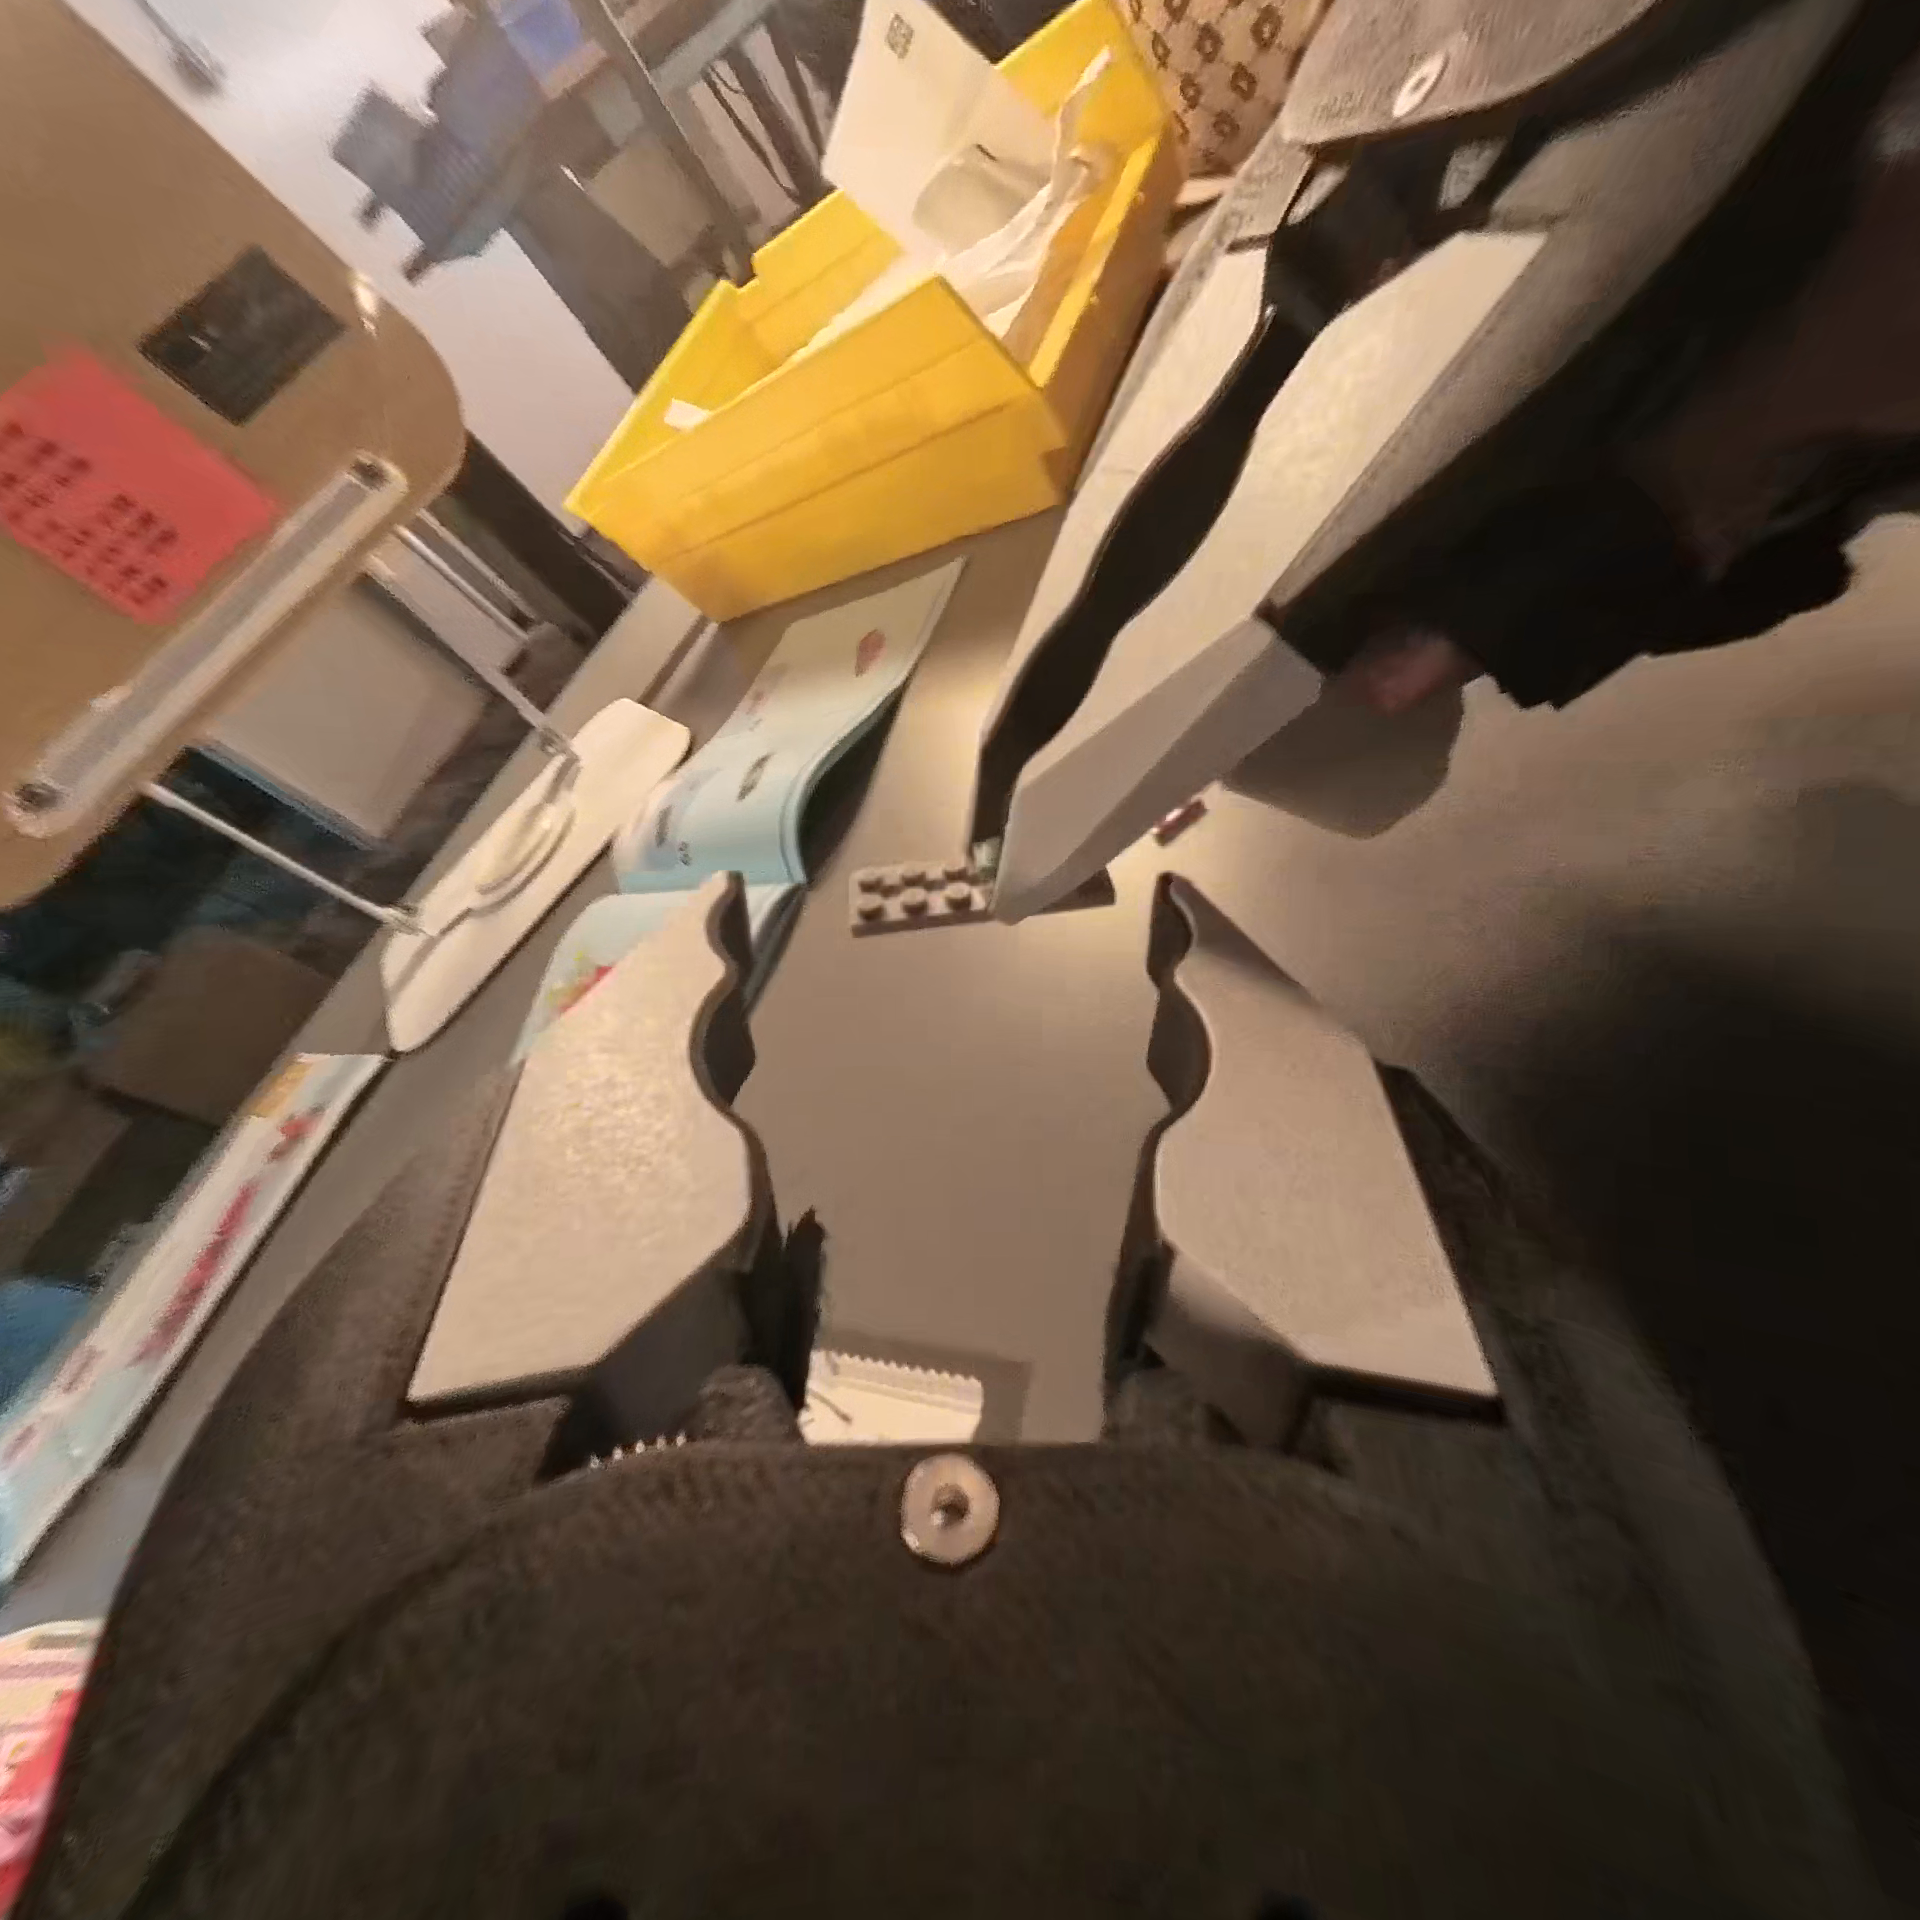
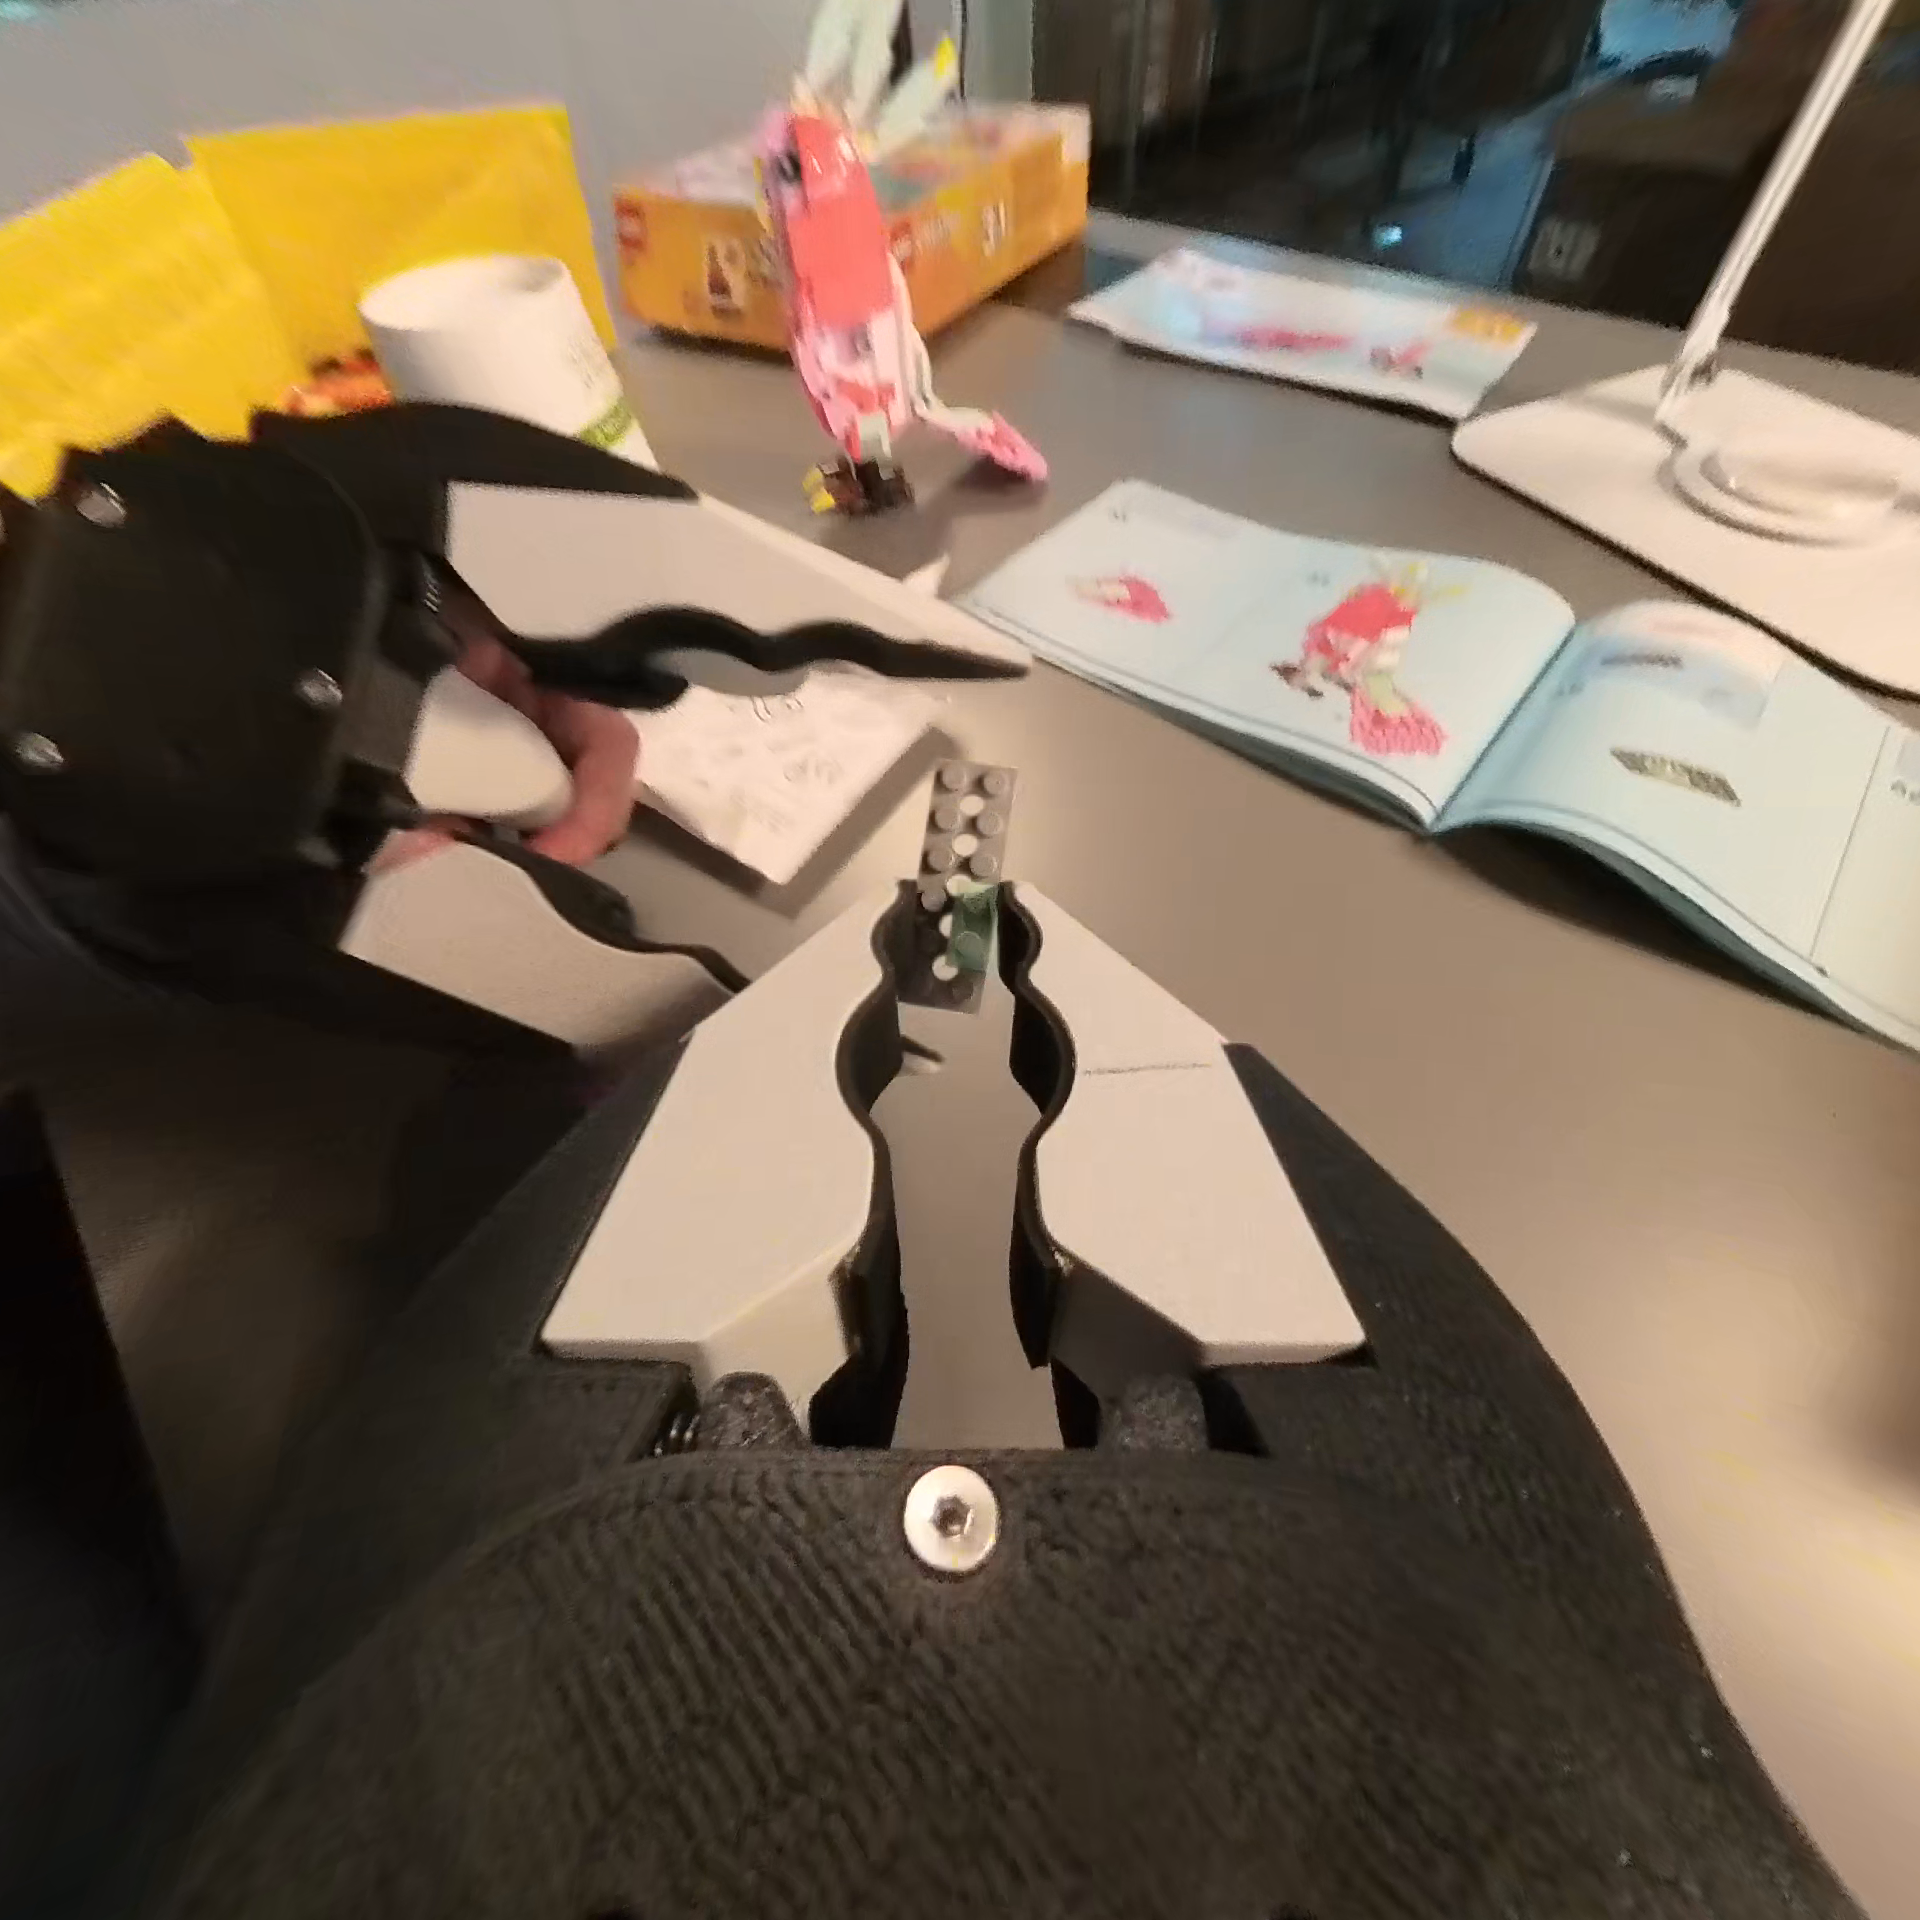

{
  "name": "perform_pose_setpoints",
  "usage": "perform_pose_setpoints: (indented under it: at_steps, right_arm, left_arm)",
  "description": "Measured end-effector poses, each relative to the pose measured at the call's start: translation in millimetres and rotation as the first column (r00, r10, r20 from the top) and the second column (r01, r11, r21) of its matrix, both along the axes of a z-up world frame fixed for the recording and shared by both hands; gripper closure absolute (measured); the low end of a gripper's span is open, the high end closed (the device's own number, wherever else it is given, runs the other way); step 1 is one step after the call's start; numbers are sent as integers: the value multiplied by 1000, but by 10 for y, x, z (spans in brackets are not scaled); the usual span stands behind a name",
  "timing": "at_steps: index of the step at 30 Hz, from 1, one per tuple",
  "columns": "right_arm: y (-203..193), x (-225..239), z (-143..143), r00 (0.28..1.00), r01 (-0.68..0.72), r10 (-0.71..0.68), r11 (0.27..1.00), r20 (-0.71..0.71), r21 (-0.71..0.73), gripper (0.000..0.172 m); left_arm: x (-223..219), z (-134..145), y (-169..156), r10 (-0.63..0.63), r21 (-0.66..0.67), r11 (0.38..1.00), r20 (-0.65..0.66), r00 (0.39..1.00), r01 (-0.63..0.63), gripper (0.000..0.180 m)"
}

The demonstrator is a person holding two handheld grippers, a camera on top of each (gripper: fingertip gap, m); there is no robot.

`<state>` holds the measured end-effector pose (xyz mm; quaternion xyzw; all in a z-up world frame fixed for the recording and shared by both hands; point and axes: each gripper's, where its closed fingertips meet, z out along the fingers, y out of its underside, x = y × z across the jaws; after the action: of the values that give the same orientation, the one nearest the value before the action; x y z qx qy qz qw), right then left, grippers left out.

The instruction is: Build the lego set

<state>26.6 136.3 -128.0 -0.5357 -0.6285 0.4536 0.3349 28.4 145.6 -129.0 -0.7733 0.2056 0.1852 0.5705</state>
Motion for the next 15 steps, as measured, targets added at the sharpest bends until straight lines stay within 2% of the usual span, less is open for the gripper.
perform_pose_setpoints:
  at_steps: [2,4,15]
  right_arm:
    - [-73,1,73,999,-21,20,1000,-32,-20,158]
    - [-102,3,106,999,-33,31,999,-41,-39,158]
    - [-92,2,185,994,-15,7,997,-107,-74,158]
  left_arm:
    - [24,6,8,-3,20,1000,-52,999,4,111]
    - [9,29,2,10,50,999,-116,993,-4,126]
    - [-34,83,1,55,81,996,-145,988,-44,127]
